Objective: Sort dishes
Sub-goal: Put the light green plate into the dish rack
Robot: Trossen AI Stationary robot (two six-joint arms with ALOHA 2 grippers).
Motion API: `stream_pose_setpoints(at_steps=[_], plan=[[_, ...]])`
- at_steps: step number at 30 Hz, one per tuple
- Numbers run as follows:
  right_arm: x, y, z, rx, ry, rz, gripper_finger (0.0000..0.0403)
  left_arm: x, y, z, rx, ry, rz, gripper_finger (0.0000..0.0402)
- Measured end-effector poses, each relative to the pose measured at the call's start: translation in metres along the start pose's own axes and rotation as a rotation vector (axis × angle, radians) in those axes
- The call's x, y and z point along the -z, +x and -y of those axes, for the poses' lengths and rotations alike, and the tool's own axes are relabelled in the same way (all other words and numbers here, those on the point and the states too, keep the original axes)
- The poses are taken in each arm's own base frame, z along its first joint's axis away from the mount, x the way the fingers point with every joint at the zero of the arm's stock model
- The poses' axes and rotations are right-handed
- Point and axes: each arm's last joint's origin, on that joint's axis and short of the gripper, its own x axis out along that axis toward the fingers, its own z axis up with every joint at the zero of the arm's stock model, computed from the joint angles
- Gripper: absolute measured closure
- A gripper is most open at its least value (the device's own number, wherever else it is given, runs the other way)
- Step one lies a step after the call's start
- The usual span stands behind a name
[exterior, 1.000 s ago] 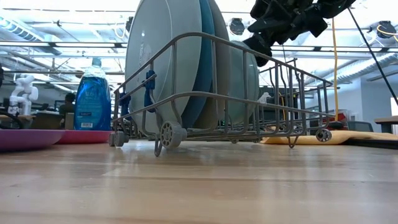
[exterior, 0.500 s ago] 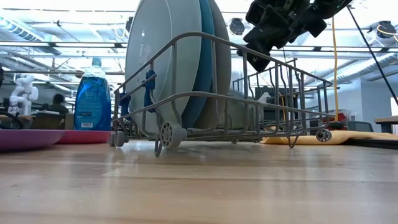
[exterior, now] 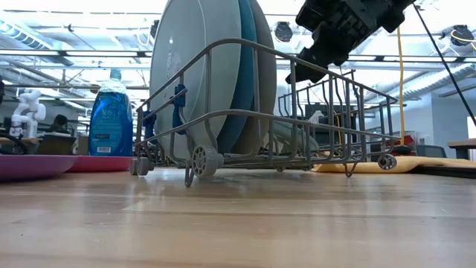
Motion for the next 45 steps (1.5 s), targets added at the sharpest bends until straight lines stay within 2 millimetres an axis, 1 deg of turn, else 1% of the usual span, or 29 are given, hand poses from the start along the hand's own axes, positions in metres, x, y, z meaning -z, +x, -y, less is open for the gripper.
stream_pose_setpoints(at_steps=[3,7,12,15,17,21,24,28,33,36,38,40,42,45], plan=[[0.000,0.002,-0.005,0.034,-0.019,-0.006,0.0225,0.000,0.000,0.000,0.000,0.000,0.000,0.0283],[-0.007,0.003,-0.012,0.092,-0.075,0.027,0.0209,0.000,0.000,0.000,0.000,0.000,0.000,0.0283],[-0.035,-0.005,-0.024,0.181,-0.166,0.102,0.0208,0.000,0.000,0.000,0.001,-0.015,-0.001,0.0283],[-0.047,-0.001,-0.027,0.224,-0.170,0.088,0.0212,0.000,0.000,0.000,0.001,-0.020,-0.002,0.0283],[-0.045,0.010,-0.025,0.253,-0.156,-0.003,0.0215,0.000,0.000,0.000,0.001,-0.022,-0.003,0.0283],[-0.033,0.039,-0.020,0.283,-0.104,-0.183,0.0217,0.001,0.000,0.000,0.003,-0.027,-0.006,0.0283],[-0.030,0.054,-0.016,0.310,-0.079,-0.223,0.0217,0.001,0.000,0.000,0.003,-0.028,-0.007,0.0283],[-0.028,0.068,-0.009,0.325,-0.034,-0.244,0.0218,0.001,0.000,0.000,0.004,-0.029,-0.010,0.0283],[-0.014,0.088,0.000,0.319,0.015,-0.323,0.0218,0.001,0.000,0.000,0.004,-0.028,-0.009,0.0283],[-0.008,0.097,0.006,0.348,0.038,-0.343,0.0219,0.001,0.000,0.001,0.005,-0.028,-0.009,0.0283],[-0.005,0.102,0.008,0.390,0.040,-0.353,0.0228,0.001,0.000,0.001,0.006,-0.028,-0.008,0.0283],[-0.004,0.104,0.009,0.423,0.030,-0.357,0.0251,0.001,0.000,0.001,0.007,-0.028,-0.008,0.0283],[-0.004,0.104,0.009,0.436,0.024,-0.358,0.0289,0.001,0.000,0.001,0.009,-0.028,-0.009,0.0283],[-0.006,0.103,0.010,0.460,0.003,-0.346,0.0365,0.001,0.000,0.002,0.015,-0.027,-0.010,0.0283]])
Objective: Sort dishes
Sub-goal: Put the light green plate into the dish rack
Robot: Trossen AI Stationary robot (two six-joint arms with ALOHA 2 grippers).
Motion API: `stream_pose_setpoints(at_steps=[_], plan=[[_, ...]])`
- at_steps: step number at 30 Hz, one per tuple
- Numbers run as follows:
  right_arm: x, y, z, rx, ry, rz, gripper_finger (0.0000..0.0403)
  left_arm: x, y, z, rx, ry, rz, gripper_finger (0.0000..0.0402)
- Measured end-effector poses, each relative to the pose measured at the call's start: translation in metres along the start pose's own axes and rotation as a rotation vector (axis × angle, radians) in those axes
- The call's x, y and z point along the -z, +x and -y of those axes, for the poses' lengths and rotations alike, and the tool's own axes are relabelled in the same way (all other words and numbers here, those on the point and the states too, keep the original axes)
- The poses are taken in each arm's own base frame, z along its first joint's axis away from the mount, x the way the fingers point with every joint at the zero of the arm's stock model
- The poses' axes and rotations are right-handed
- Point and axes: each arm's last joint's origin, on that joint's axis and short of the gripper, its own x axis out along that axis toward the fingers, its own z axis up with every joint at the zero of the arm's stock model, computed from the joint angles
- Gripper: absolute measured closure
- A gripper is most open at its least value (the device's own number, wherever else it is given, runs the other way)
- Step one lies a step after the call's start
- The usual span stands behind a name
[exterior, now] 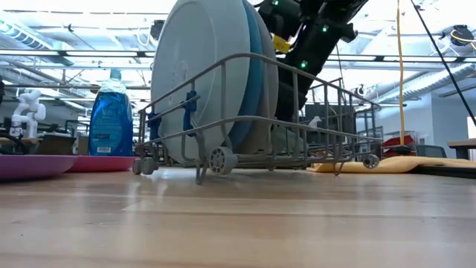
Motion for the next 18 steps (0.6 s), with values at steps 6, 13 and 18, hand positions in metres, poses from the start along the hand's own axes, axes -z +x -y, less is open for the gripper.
stream_pose_setpoints(at_steps=[6,13,18], plan=[[-0.003,-0.020,-0.002,0.038,-0.067,0.037,0.0398,0.000,0.000,0.002,0.011,0.003,-0.006,0.0283],[-0.016,-0.089,0.013,-0.127,-0.004,0.241,0.0400,0.002,0.000,0.003,0.018,-0.001,-0.023,0.0283],[-0.016,-0.128,0.034,-0.293,0.079,0.350,0.0401,0.002,0.000,0.003,0.017,0.000,-0.022,0.0283]])
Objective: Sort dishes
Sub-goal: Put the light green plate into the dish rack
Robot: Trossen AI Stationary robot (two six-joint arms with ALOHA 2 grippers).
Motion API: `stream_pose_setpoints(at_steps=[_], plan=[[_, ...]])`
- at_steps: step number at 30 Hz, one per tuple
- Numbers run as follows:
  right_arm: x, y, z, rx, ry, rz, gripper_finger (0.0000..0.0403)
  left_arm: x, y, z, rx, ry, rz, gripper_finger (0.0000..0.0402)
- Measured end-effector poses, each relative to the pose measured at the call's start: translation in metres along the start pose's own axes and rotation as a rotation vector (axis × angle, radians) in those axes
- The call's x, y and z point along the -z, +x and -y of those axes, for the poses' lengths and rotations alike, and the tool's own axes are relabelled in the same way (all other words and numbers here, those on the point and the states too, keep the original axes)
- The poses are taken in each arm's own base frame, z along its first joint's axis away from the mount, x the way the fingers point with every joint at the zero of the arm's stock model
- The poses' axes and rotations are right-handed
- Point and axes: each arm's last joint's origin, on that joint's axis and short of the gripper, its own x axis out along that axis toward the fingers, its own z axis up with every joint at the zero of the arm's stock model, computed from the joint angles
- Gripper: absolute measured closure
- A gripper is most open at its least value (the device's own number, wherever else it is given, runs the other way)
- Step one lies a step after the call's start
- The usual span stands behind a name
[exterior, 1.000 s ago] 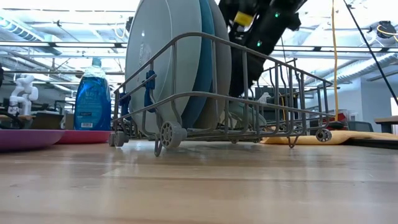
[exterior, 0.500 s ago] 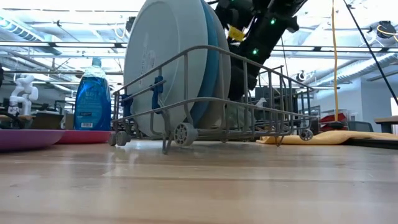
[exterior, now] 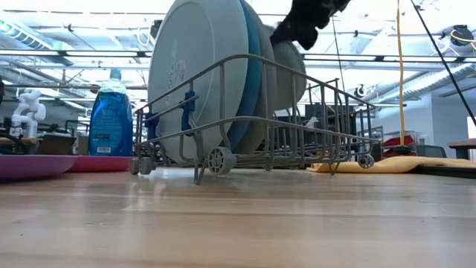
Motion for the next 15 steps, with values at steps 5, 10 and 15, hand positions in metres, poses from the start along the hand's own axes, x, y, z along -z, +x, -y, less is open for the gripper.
stream_pose_setpoints(at_steps=[5,10,15], plan=[[0.006,-0.009,0.013,-0.171,0.145,0.068,0.0401,0.000,0.000,0.001,0.021,0.000,0.009,0.0283],[0.026,-0.008,0.032,-0.301,0.261,0.198,0.0402,-0.002,0.001,0.005,0.046,0.010,0.019,0.0283],[0.053,-0.004,0.050,-0.441,0.371,0.290,0.0402,-0.004,0.001,0.010,0.064,0.021,0.025,0.0283]])
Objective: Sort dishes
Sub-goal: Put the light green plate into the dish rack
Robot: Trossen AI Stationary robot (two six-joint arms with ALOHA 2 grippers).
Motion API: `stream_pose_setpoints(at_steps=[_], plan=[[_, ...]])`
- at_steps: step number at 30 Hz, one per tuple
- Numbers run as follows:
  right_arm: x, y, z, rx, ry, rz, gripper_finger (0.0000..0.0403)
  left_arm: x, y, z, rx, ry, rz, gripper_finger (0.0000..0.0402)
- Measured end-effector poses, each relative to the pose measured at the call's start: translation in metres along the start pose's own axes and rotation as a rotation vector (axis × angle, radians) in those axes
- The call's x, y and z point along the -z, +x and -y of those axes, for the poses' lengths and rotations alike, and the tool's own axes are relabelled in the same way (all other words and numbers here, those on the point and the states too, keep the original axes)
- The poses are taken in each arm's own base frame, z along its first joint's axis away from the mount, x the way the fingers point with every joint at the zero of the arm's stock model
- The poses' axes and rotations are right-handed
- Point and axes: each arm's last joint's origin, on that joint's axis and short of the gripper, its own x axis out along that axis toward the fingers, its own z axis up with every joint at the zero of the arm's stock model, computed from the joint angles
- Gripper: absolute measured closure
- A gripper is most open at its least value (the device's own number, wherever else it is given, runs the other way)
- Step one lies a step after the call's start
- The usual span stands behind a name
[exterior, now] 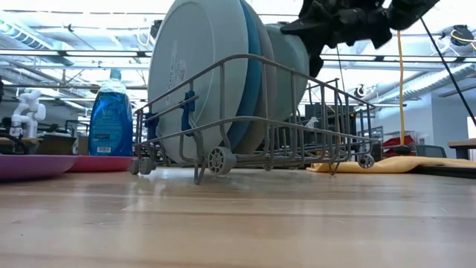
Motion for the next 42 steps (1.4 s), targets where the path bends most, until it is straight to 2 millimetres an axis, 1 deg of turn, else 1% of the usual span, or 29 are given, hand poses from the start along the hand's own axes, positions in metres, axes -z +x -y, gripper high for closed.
stream_pose_setpoints(at_steps=[2,5,8,11,16,23,30,33,42], plan=[[0.006,-0.004,0.008,-0.021,0.033,0.000,0.0402,0.000,0.000,0.001,0.004,0.003,0.001,0.0283],[0.014,-0.006,0.019,0.007,0.059,-0.011,0.0402,-0.001,0.000,0.001,0.004,0.003,0.001,0.0283],[0.011,-0.009,0.022,-0.022,0.053,0.000,0.0403,-0.001,0.000,0.001,0.003,0.003,0.002,0.0283],[0.012,-0.013,0.029,0.008,0.082,-0.008,0.0403,-0.001,0.000,0.001,0.000,0.005,0.009,0.0283],[0.015,-0.010,0.041,0.038,0.125,-0.015,0.0403,-0.001,0.000,0.001,-0.001,0.004,0.010,0.0283],[0.033,-0.001,0.059,0.060,0.219,-0.070,0.0403,-0.001,0.000,0.001,-0.005,0.004,0.008,0.0283],[0.037,0.001,0.063,0.074,0.305,-0.082,0.0403,-0.001,0.005,0.000,-0.001,0.003,-0.001,0.0283],[0.040,0.001,0.066,0.119,0.350,-0.091,0.0403,-0.001,0.005,-0.001,-0.001,0.002,-0.002,0.0283],[0.045,0.000,0.067,0.151,0.505,-0.126,0.0403,-0.001,0.005,0.000,0.000,0.011,-0.004,0.0283]])
